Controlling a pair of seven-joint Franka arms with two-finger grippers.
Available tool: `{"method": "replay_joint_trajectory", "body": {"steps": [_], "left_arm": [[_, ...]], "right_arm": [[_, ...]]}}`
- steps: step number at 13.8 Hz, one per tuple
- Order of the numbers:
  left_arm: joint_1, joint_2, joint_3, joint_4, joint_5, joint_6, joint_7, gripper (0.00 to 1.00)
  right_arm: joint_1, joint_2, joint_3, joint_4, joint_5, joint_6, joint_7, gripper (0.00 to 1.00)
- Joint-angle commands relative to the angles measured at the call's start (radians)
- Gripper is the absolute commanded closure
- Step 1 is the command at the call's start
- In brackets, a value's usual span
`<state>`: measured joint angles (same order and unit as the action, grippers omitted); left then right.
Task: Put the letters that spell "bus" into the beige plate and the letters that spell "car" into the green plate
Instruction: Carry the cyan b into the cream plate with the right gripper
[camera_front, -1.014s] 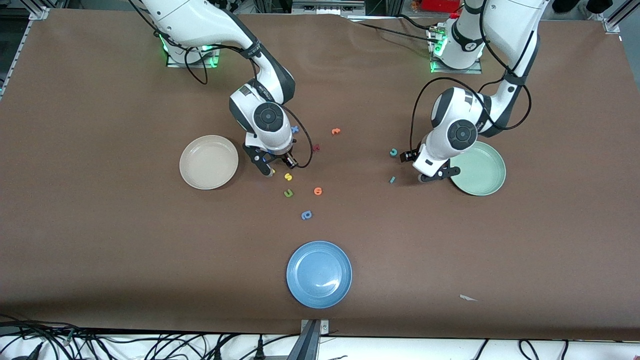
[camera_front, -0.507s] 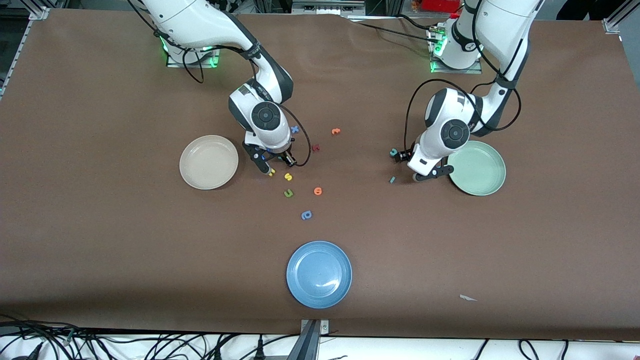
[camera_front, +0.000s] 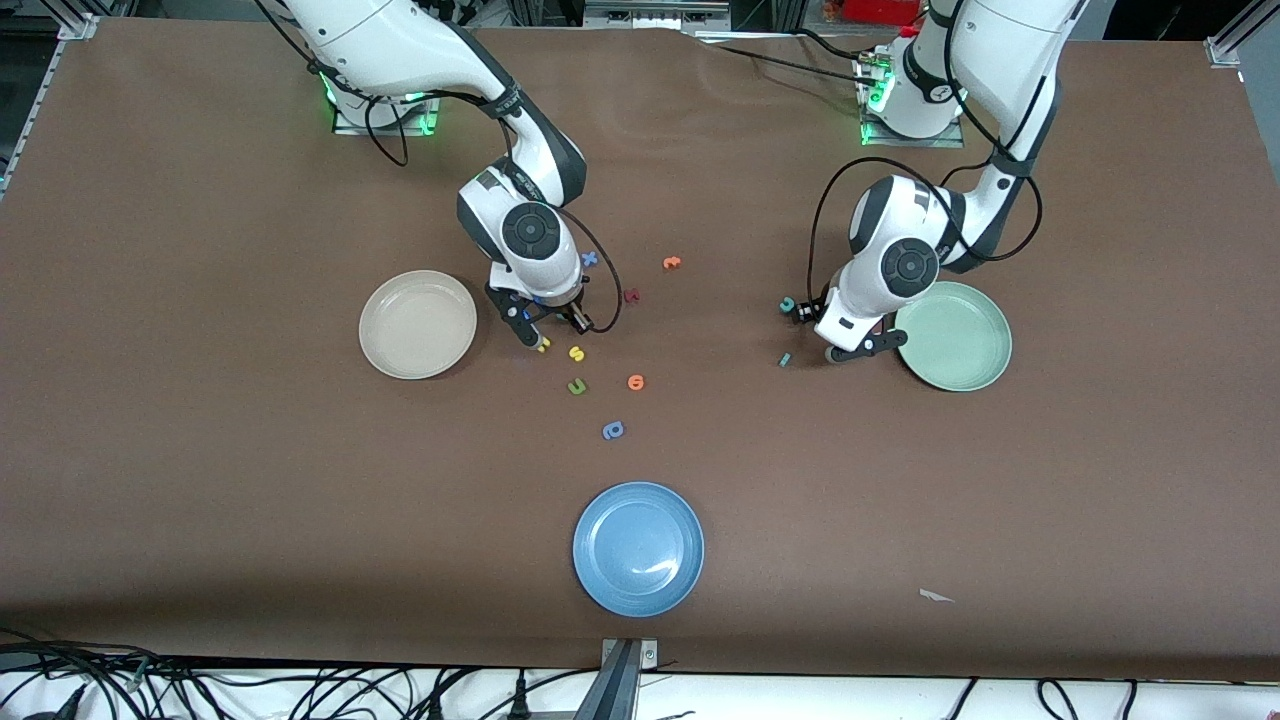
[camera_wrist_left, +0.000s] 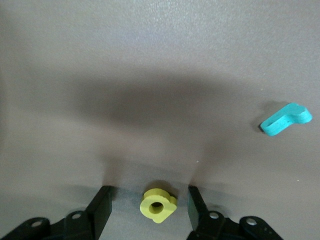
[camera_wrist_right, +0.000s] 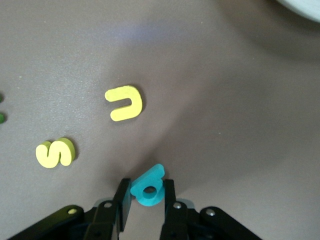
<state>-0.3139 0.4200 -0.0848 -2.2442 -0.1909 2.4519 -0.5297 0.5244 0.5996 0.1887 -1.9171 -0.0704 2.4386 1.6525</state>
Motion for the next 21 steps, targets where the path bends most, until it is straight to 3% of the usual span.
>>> {"method": "replay_joint_trajectory", "body": {"steps": [1,5,6,8,11,14,17,18,19,20,21], "left_arm": [[-0.007,0.003,-0.013,-0.006,-0.035,-0.018,-0.013,0.31],[-0.008,0.003,-0.016,-0.006,-0.035,-0.036,-0.019,0.32],[-0.007,0.005,-0.019,-0.006,-0.035,-0.036,-0.018,0.35],[-0.005,0.005,-0.019,-0.006,-0.035,-0.036,-0.018,0.52],[-0.004,0.005,-0.018,-0.005,-0.035,-0.036,-0.018,0.69],[-0.002,0.005,-0.018,0.002,-0.035,-0.037,-0.016,0.82],[0.001,-0.004,-0.018,0.003,-0.035,-0.037,-0.018,0.83],[0.001,-0.004,-0.018,0.003,-0.033,-0.037,-0.019,0.76],[0.002,-0.004,-0.018,0.003,-0.033,-0.037,-0.019,0.71],[0.003,-0.007,-0.018,0.003,-0.035,-0.039,-0.021,0.64],[0.003,-0.009,-0.018,0.003,-0.035,-0.039,-0.022,0.59]], "right_arm": [[-0.004,-0.011,0.006,-0.023,0.014,0.011,0.007,0.85],[-0.006,-0.052,0.003,-0.011,0.014,-0.048,-0.011,0.91],[-0.007,-0.069,0.002,-0.007,0.014,-0.073,-0.022,0.91],[-0.014,-0.11,-0.017,-0.002,0.014,-0.13,-0.074,0.91],[-0.018,-0.188,-0.107,-0.006,0.015,-0.28,-0.267,0.91],[-0.029,-0.23,-0.211,-0.049,0.04,-0.326,-0.474,0.91],[-0.03,-0.239,-0.329,-0.114,0.101,-0.302,-0.692,0.91],[-0.03,-0.238,-0.356,-0.129,0.138,-0.29,-0.754,0.91],[-0.03,-0.232,-0.379,-0.14,0.158,-0.271,-0.799,0.88],[-0.03,-0.228,-0.385,-0.149,0.182,-0.263,-0.813,0.77],[-0.032,-0.23,-0.385,-0.148,0.188,-0.271,-0.813,0.42]]}}
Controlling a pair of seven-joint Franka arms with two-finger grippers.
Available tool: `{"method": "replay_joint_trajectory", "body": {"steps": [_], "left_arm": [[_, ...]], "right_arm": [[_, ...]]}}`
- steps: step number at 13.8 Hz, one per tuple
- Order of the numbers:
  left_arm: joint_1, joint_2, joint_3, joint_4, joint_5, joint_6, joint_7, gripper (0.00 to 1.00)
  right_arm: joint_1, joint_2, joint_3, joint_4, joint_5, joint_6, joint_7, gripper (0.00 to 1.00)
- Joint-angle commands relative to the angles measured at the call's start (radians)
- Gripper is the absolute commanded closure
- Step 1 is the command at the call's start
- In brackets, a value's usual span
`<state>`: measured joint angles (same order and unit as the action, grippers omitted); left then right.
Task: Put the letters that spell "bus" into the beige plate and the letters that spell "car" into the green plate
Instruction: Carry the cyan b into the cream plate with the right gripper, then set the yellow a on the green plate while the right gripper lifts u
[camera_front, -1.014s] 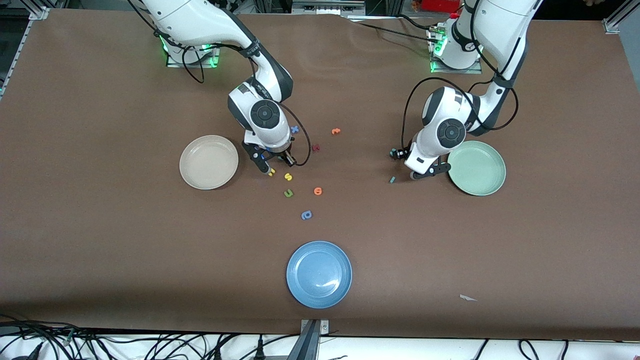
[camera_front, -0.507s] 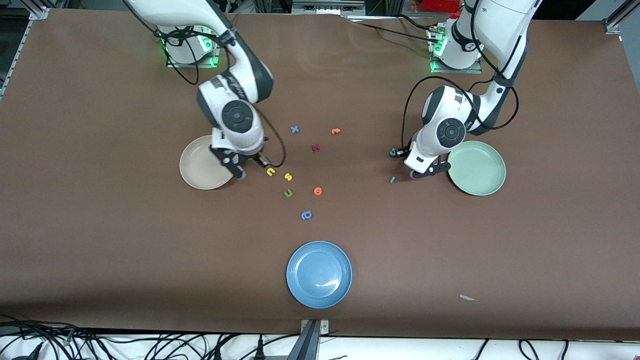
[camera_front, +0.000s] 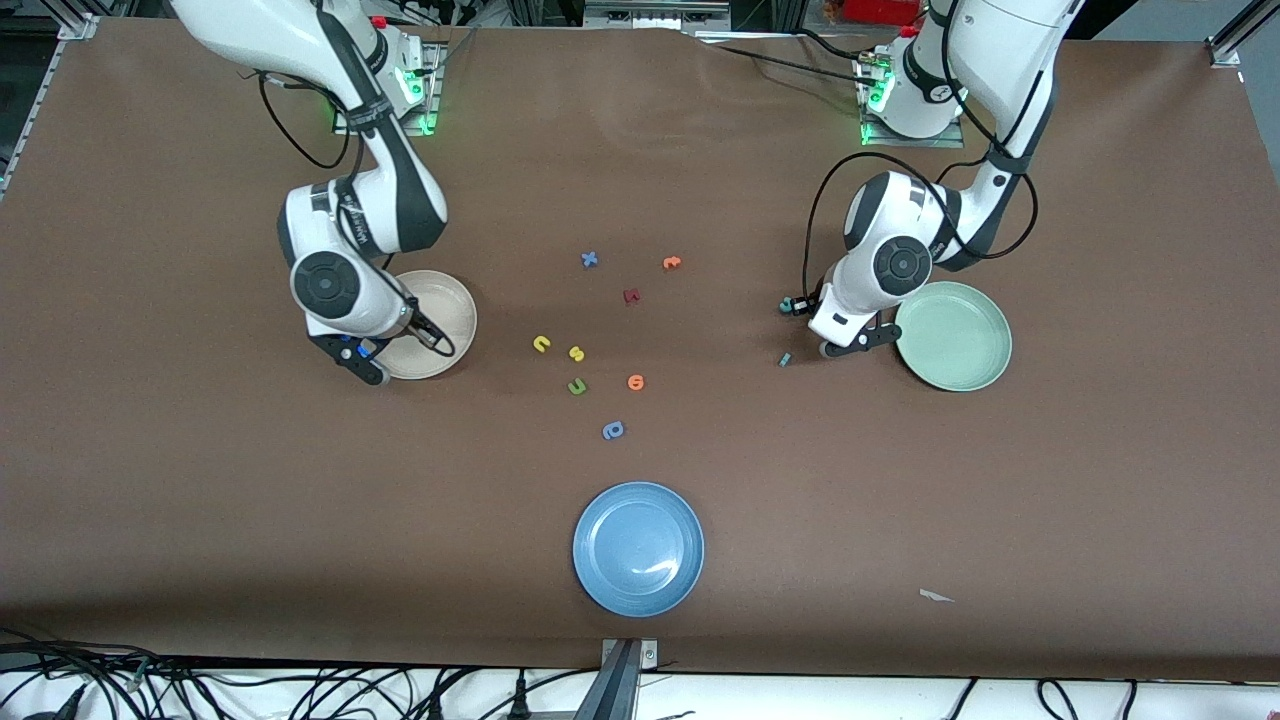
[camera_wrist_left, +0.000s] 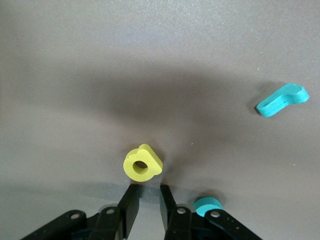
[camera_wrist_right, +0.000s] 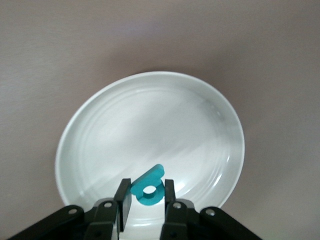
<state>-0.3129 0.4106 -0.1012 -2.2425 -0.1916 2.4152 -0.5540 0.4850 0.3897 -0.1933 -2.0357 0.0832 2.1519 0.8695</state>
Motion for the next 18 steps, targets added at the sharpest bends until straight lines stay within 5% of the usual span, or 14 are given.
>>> {"method": "replay_joint_trajectory", "body": {"steps": [1,5,8,13,16,18], "left_arm": [[0.002,0.0,-0.002,0.001,-0.034,-0.002,0.0,0.59],[0.027,0.004,0.001,0.009,-0.034,-0.002,-0.015,0.59],[0.046,0.014,0.001,0.038,-0.032,-0.001,-0.035,0.6],[0.044,0.03,0.0,0.044,-0.032,-0.001,-0.041,0.61],[0.038,0.03,0.0,0.046,-0.034,-0.001,-0.055,0.63],[0.041,0.03,0.0,0.046,-0.032,-0.001,-0.049,0.74]], "right_arm": [[0.007,-0.026,-0.003,-0.028,0.036,0.011,-0.03,0.09],[0.01,-0.049,0.008,-0.015,0.043,-0.007,-0.02,0.07],[0.012,-0.049,0.075,0.02,0.073,0.014,-0.02,0.08],[0.026,0.001,0.187,0.057,0.075,0.16,0.003,0.5],[0.072,0.075,0.189,0.115,0.073,0.212,0.176,0.51],[0.096,0.109,0.189,0.135,0.07,0.238,0.252,0.51]]}}
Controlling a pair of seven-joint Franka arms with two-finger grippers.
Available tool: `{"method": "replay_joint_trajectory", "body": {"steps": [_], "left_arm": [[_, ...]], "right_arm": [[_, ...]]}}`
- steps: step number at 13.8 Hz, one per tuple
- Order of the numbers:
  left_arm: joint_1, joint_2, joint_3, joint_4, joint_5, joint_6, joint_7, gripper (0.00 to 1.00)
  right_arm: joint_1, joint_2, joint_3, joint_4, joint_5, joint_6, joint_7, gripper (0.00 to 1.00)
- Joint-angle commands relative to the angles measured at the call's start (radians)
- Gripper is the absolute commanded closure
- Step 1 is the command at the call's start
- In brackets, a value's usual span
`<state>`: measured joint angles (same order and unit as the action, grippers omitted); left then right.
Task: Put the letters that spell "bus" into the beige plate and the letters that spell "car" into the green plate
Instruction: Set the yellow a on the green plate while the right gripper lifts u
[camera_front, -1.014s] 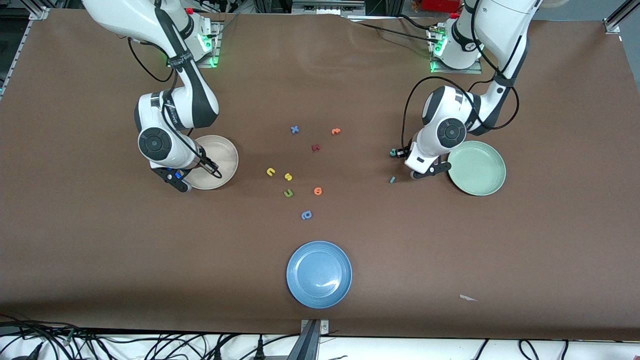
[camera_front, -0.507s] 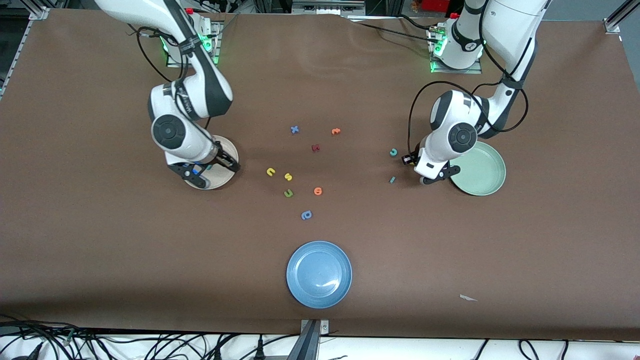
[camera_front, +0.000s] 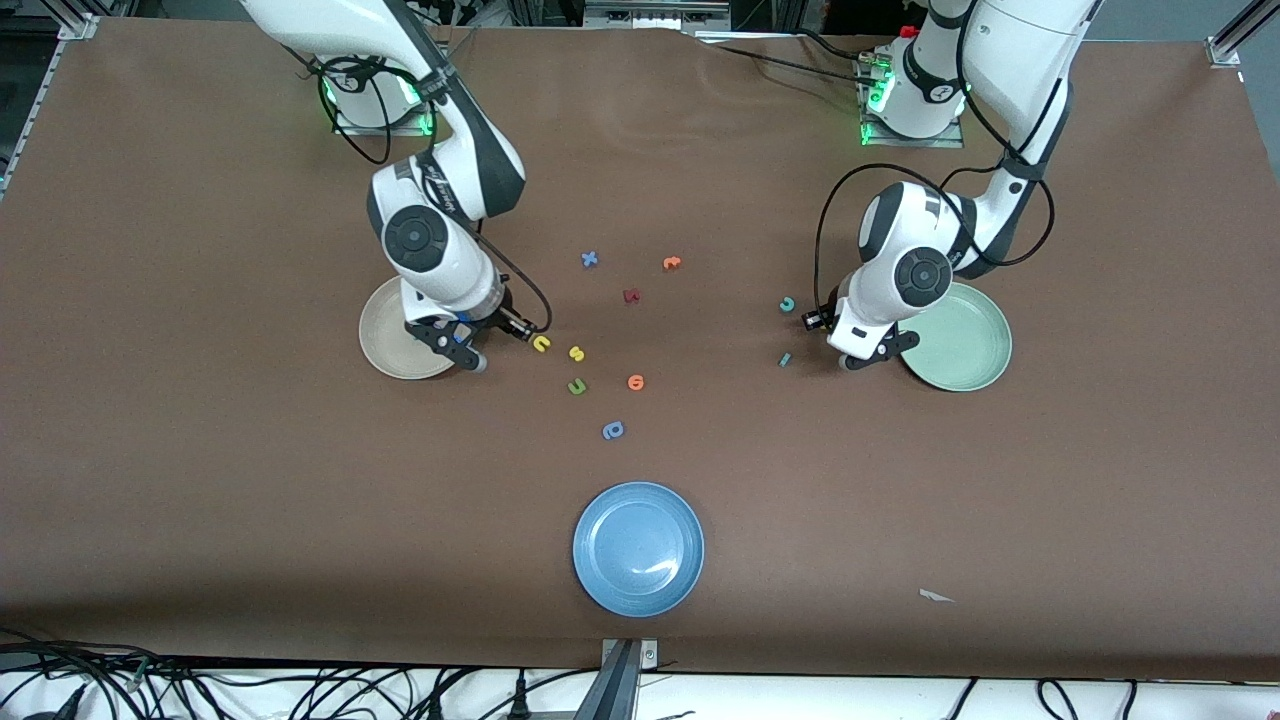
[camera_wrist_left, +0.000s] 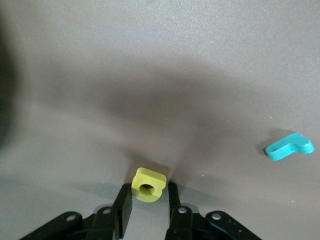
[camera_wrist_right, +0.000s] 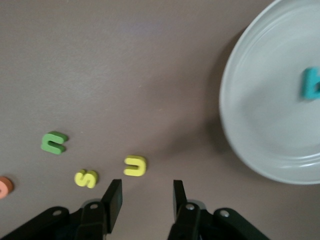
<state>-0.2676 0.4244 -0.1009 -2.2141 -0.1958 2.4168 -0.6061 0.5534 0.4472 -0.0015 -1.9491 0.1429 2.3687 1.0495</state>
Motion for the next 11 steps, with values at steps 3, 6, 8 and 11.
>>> {"method": "replay_joint_trajectory", "body": {"steps": [3,6,8,11], "left_arm": [[-0.004,0.016,0.0,0.019,-0.028,-0.002,0.005,0.83],[0.004,0.005,0.0,0.051,-0.028,-0.011,0.002,0.83],[0.008,-0.004,0.006,0.118,-0.027,-0.13,0.003,0.85],[0.095,-0.004,0.007,0.263,-0.013,-0.399,0.051,0.86]], "right_arm": [[0.042,0.087,-0.006,0.047,0.006,0.075,0.08,0.5],[0.045,0.117,-0.008,0.044,0.0,0.124,0.081,0.47],[0.045,0.123,-0.009,0.041,-0.003,0.139,0.081,0.43],[0.046,0.142,-0.009,0.041,-0.005,0.164,0.081,0.43]]}}
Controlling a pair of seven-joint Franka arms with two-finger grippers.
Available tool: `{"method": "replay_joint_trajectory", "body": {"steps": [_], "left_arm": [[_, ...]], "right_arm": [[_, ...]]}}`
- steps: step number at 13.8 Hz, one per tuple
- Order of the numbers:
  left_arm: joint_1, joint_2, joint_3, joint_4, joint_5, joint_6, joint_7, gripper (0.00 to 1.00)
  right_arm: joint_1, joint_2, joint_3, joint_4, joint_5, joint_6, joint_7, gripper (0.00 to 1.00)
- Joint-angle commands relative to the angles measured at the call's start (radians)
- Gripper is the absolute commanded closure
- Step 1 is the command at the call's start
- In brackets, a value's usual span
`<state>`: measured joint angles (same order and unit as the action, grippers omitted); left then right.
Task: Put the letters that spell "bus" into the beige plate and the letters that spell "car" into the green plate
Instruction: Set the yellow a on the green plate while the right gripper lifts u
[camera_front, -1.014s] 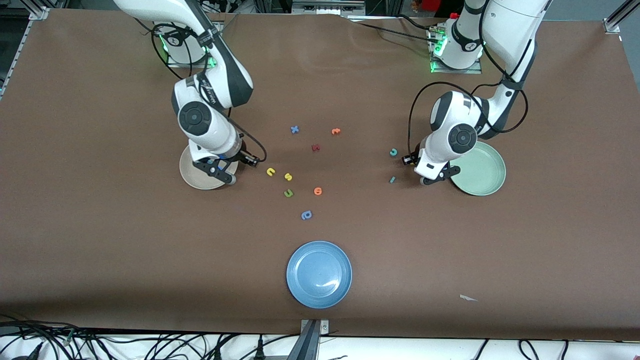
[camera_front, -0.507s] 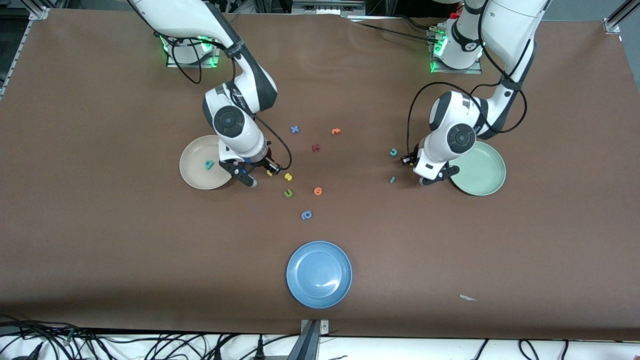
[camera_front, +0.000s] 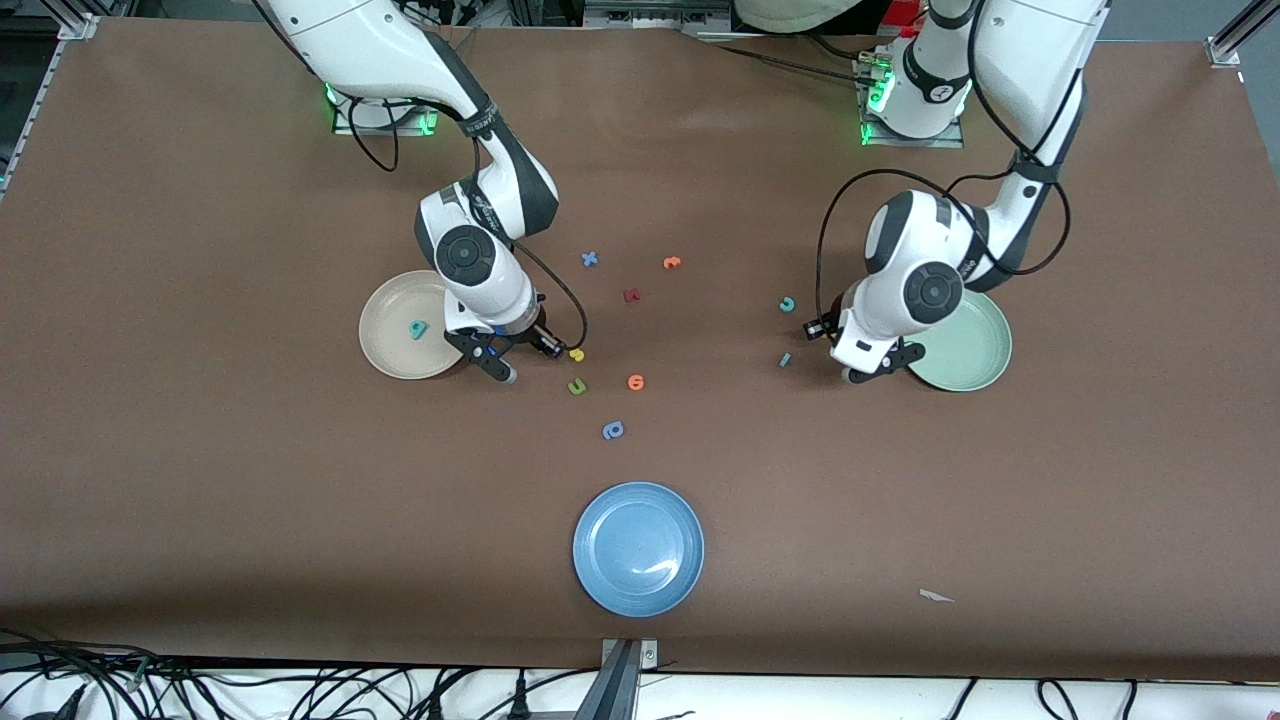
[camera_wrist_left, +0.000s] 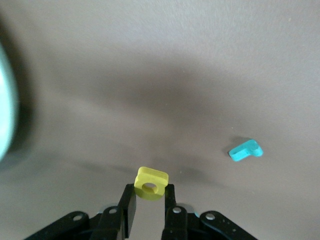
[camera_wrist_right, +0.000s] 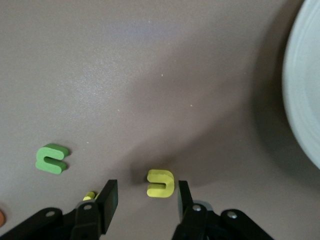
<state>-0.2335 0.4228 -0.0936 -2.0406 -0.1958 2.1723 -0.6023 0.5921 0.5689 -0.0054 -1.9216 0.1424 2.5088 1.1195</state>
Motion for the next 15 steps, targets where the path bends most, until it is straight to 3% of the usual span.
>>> {"method": "replay_joint_trajectory", "body": {"steps": [1,5,7,8,12,14,15], "left_arm": [[0.098,-0.006,0.003,0.109,-0.005,-0.214,0.097,0.86],[0.274,-0.026,0.0,0.114,0.168,-0.312,0.295,0.86],[0.345,-0.01,-0.002,0.105,0.232,-0.312,0.38,0.86],[0.367,0.011,-0.002,0.105,0.265,-0.309,0.392,0.86],[0.402,0.097,-0.002,0.103,0.308,-0.25,0.392,0.84],[0.405,0.119,-0.002,0.103,0.309,-0.244,0.392,0.78],[0.411,0.123,-0.002,0.103,0.309,-0.23,0.392,0.68]], "right_arm": [[0.008,0.023,-0.005,0.01,-0.004,0.027,0.011,0.43],[0.008,0.039,-0.007,-0.002,-0.006,0.047,0.011,0.44],[0.009,0.037,-0.007,-0.013,-0.006,0.047,0.011,0.53],[0.009,0.037,-0.007,-0.013,-0.006,0.047,0.01,0.58],[0.011,0.025,-0.007,-0.037,-0.006,0.041,0.01,0.63],[0.011,0.02,-0.007,-0.037,-0.006,0.038,0.007,0.78],[0.009,0.011,-0.008,-0.036,-0.006,0.027,-0.001,0.81]]}}
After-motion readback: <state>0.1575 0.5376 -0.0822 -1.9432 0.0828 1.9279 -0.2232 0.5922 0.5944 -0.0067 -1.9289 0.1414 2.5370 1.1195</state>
